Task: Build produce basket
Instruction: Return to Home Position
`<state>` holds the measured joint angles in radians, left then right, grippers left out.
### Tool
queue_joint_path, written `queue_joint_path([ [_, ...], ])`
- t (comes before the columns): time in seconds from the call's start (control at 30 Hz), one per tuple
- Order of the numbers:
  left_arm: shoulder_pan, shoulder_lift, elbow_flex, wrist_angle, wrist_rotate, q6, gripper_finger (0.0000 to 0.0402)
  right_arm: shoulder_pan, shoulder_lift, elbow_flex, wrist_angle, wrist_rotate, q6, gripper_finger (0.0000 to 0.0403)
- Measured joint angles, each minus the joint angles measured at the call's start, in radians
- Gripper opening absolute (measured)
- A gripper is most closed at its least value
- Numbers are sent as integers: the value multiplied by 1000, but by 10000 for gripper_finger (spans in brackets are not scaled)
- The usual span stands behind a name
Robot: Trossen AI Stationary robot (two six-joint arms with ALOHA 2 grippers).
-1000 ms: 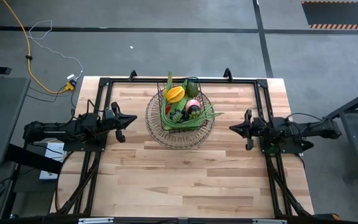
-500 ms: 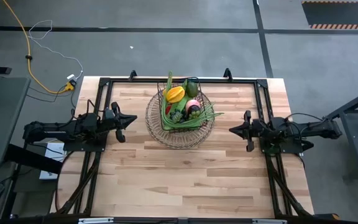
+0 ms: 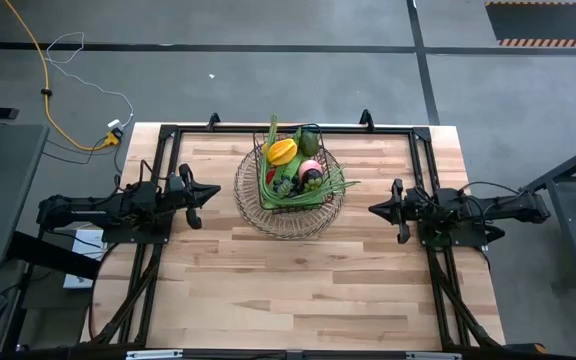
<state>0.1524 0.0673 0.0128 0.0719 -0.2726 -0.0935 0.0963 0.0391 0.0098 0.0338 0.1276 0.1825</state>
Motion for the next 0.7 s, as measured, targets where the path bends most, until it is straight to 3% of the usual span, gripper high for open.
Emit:
queue_joint_path([
  [0.7,0,0,0,0,0,0,3,0,0,0,0,0,0,0],
])
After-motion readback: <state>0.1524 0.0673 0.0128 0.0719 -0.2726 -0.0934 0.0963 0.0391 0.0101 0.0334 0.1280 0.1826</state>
